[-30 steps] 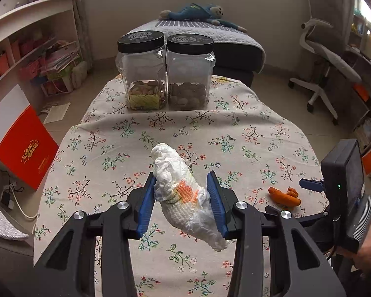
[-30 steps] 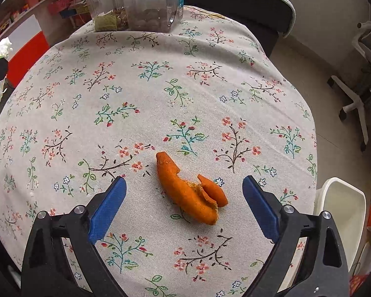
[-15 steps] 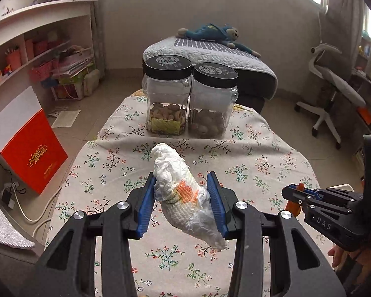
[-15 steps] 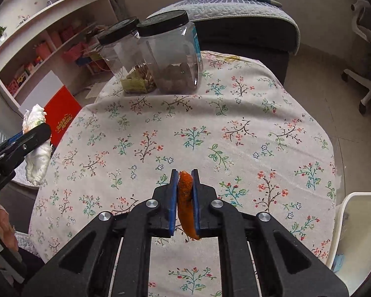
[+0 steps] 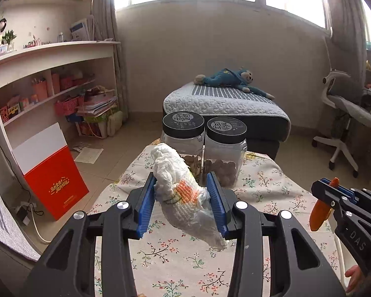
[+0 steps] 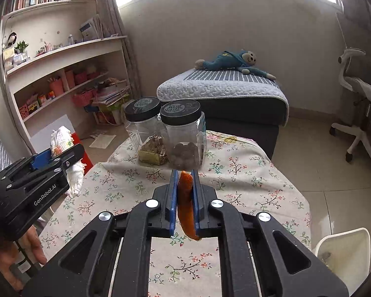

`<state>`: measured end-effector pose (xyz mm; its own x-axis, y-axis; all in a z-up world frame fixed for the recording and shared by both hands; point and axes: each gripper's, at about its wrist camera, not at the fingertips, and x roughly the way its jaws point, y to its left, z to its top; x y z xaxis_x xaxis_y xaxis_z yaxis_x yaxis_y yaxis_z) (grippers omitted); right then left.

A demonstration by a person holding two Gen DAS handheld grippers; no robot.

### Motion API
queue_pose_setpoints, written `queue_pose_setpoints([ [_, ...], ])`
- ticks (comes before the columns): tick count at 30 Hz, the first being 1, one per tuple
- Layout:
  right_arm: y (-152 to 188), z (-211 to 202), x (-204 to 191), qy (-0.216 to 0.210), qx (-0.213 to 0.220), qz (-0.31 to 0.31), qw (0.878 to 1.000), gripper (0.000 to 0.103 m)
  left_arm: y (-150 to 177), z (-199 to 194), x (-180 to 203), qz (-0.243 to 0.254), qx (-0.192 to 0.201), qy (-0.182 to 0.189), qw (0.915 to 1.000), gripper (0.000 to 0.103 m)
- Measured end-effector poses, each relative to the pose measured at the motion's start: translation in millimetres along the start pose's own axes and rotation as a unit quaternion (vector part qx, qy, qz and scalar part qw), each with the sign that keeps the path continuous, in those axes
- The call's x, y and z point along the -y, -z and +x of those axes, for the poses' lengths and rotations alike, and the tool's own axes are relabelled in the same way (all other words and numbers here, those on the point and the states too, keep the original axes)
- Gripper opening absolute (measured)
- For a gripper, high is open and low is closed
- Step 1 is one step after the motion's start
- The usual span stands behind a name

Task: Collect trash
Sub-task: 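Carry both items toward the white bin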

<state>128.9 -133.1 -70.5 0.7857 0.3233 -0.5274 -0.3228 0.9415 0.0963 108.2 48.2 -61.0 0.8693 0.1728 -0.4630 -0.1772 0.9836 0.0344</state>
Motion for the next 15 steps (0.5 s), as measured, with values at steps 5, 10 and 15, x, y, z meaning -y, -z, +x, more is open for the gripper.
queue_pose_setpoints([
  [5, -2, -12, 12, 0.025, 0.025, 0.006, 0.999, 0.009, -1, -9, 20, 0.014, 0.027, -0.001, 0.9995, 0.042],
  [10, 0, -20, 26, 0.044, 0.034, 0.016, 0.998, 0.009, -3, -15, 37, 0.021, 0.042, 0.002, 0.9989, 0.042],
  [15, 0, -29, 36, 0.061, 0.042, 0.017, 0.997, 0.009, -4, -18, 50, 0.019, 0.04, 0.016, 0.9989, 0.043],
])
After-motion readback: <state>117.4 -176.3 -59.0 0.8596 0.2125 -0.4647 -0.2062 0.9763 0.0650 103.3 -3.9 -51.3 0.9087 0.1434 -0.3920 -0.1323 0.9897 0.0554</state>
